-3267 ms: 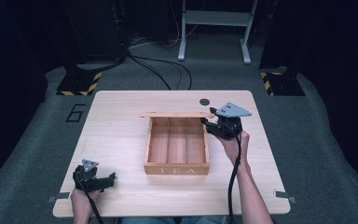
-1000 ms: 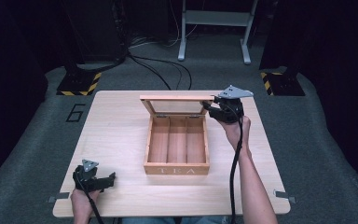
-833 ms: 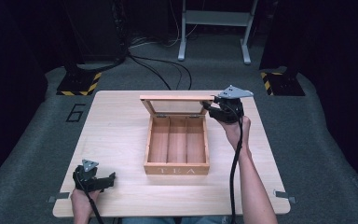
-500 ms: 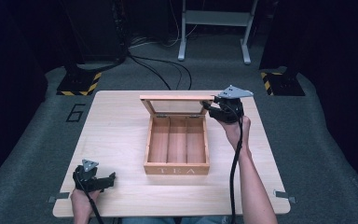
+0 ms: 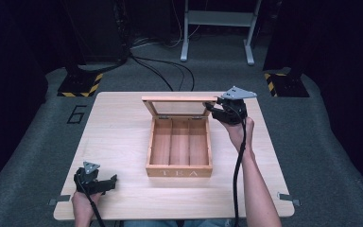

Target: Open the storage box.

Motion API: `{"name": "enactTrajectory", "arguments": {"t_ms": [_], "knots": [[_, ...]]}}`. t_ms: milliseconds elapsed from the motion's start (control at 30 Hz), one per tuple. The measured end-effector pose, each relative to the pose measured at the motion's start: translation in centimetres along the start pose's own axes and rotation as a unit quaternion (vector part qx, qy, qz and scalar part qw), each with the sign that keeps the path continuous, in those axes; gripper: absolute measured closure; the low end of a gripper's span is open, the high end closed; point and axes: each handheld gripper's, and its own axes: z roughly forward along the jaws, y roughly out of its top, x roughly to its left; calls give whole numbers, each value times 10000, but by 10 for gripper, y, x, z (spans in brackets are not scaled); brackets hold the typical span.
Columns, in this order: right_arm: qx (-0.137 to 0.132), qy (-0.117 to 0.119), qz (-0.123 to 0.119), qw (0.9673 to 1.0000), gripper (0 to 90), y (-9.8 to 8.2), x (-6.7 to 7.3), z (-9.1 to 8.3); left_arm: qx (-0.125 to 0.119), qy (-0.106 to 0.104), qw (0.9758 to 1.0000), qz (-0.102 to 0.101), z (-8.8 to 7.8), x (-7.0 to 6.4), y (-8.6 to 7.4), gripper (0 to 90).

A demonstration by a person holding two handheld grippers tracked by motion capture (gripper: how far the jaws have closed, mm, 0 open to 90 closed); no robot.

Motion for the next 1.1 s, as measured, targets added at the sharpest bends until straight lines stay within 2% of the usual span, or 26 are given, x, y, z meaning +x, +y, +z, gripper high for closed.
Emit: {"name": "enactTrajectory", "arguments": {"t_ms": [1100], "knots": [[5, -5, -34, 10000, 582, 0, 0, 0, 0, -3, 10000, -4, 0, 0, 0, 2]]}}
